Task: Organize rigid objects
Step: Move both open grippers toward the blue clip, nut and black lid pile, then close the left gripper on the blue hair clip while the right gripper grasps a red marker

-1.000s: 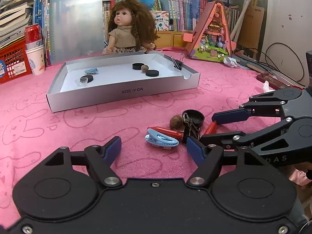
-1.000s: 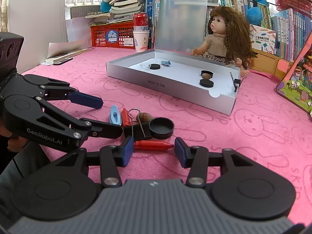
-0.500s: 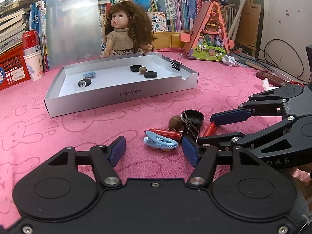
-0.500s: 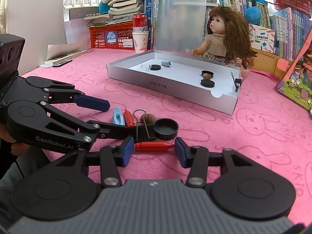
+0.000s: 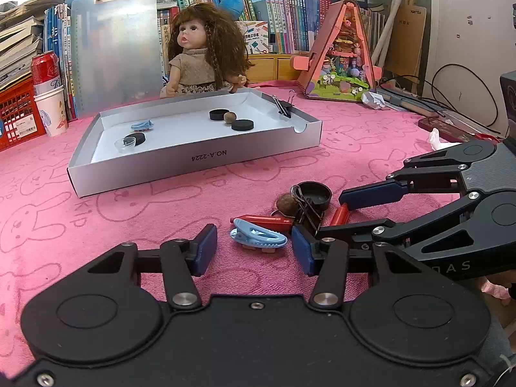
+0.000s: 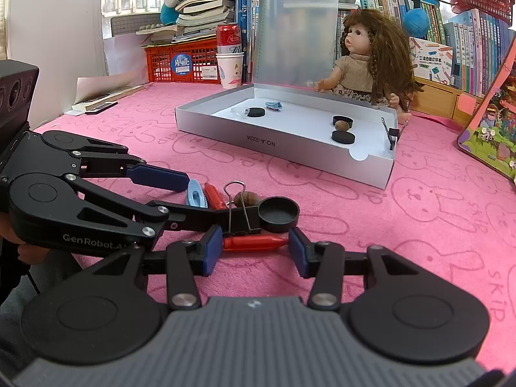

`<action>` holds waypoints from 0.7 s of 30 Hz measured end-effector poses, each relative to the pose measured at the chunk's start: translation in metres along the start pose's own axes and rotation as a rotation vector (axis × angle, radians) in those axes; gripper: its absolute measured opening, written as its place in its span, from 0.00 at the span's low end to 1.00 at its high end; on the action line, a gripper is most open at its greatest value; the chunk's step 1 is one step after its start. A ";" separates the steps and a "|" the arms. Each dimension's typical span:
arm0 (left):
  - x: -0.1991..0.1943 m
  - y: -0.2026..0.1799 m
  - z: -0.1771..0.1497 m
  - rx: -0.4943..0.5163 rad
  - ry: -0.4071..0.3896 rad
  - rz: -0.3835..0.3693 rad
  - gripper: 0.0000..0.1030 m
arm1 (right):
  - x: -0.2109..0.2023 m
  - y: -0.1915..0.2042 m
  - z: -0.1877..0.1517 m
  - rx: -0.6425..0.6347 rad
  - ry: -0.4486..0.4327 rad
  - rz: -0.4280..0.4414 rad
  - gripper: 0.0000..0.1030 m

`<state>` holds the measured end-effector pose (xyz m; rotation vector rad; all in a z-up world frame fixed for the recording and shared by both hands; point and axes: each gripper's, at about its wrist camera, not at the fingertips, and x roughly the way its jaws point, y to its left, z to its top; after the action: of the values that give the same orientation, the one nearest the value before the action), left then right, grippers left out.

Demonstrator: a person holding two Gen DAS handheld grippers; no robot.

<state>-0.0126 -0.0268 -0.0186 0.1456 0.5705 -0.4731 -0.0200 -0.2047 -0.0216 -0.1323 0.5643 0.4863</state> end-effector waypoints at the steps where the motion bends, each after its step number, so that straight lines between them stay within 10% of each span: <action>1: 0.000 0.000 0.000 0.002 0.000 0.000 0.45 | 0.000 0.000 0.000 -0.002 0.000 0.000 0.54; 21: -0.003 -0.004 -0.002 0.019 -0.004 -0.003 0.34 | 0.001 0.004 -0.001 -0.012 -0.003 -0.006 0.49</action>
<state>-0.0172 -0.0292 -0.0185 0.1621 0.5620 -0.4823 -0.0217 -0.2006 -0.0236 -0.1443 0.5576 0.4841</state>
